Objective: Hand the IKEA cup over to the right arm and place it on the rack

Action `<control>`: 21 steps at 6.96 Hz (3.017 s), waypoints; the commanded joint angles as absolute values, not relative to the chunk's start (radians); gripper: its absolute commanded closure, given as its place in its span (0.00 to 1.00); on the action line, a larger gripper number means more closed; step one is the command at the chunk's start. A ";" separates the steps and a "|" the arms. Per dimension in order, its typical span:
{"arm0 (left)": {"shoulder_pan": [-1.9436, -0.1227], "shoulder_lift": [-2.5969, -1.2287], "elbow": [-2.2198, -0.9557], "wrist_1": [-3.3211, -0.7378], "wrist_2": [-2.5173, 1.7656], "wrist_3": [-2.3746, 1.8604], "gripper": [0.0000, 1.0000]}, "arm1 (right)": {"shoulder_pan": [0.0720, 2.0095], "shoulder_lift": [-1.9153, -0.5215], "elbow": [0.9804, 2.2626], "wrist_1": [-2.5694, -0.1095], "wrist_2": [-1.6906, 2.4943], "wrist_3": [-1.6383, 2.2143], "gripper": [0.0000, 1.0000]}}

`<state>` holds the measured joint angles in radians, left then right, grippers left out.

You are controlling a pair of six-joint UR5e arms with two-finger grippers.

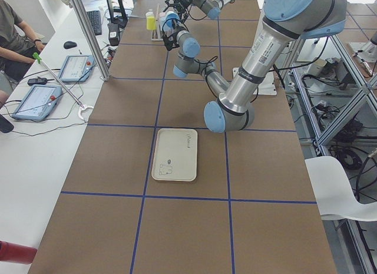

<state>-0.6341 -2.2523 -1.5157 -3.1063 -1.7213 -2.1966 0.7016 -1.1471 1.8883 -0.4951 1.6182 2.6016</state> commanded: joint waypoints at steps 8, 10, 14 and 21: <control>-0.634 -2.258 -1.499 -3.103 -1.721 -2.195 0.05 | 0.701 -1.152 1.890 -0.494 1.620 2.589 1.00; -0.641 -2.252 -1.503 -3.103 -1.724 -2.177 0.01 | 0.706 -1.151 1.890 -0.497 1.615 2.551 1.00; -0.649 -2.237 -1.497 -3.093 -1.729 -2.145 0.01 | 0.913 -1.293 1.820 -0.553 1.621 1.979 1.00; -0.646 -2.223 -1.486 -3.091 -1.724 -2.145 0.01 | 1.249 -1.267 1.384 -0.624 1.582 0.968 1.00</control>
